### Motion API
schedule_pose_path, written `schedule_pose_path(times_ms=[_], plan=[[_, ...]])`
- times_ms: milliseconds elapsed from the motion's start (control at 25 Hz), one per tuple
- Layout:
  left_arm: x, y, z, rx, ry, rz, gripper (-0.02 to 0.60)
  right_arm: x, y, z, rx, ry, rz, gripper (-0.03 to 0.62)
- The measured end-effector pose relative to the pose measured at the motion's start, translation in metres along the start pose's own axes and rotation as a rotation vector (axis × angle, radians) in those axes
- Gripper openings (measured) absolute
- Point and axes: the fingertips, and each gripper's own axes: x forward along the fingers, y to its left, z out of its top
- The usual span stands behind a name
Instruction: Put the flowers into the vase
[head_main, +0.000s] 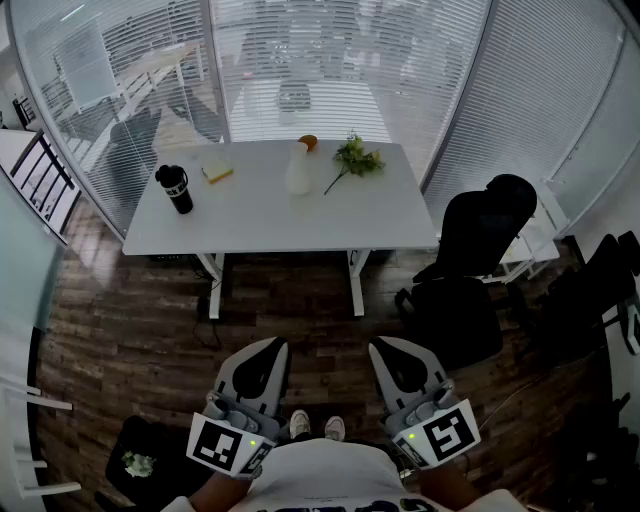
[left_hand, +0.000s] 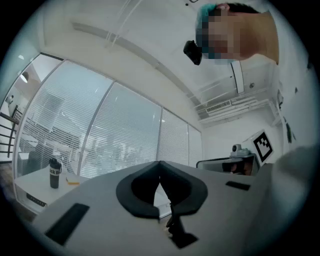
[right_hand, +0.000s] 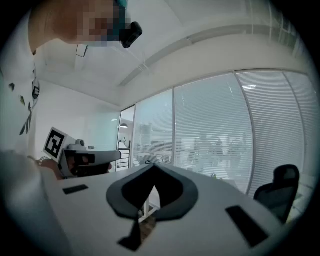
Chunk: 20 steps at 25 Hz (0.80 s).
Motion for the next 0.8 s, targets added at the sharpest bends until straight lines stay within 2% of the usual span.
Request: schedule_pose_path(times_ms=[440, 800], plan=[[-0.028, 0.032, -0.003, -0.015, 0.015, -0.017, 0.012, 0.022, 0.028, 0.0, 0.013, -0.013, -0.021, 0.009], [-0.015, 0.055, -0.01, -0.031, 0.034, -0.016, 0.013, 0.048, 0.023, -0.012, 0.027, 0.011, -0.014, 0.009]])
